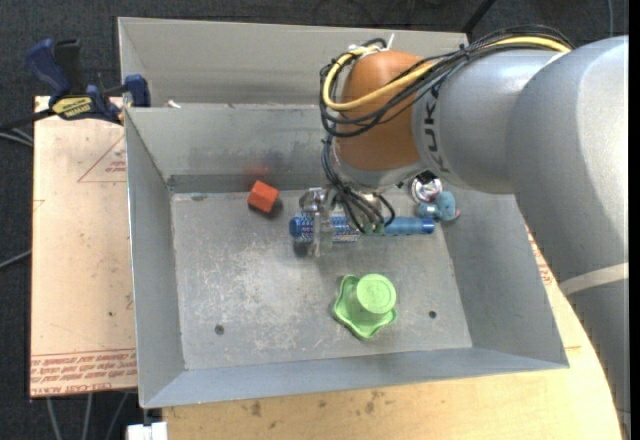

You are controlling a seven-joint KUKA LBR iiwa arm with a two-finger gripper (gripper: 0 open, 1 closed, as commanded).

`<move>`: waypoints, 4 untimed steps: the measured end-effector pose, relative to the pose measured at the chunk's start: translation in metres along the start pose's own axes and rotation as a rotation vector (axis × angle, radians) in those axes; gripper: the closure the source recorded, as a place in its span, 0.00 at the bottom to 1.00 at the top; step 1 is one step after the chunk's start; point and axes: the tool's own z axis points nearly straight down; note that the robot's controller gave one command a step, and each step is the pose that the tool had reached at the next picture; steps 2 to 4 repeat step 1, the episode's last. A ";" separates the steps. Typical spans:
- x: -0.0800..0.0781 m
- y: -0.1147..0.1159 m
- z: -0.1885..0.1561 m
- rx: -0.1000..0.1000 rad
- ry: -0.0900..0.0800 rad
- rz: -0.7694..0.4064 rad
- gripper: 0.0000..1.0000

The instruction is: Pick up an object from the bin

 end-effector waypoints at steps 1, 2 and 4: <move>0.019 0.010 -0.184 0.001 -0.009 -0.008 1.00; 0.019 0.010 -0.184 0.001 -0.009 -0.008 1.00; 0.019 0.010 -0.184 0.001 -0.009 -0.008 1.00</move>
Offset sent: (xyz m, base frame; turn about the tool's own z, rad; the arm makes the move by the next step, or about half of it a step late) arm -0.0218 0.0074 0.1798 -0.0058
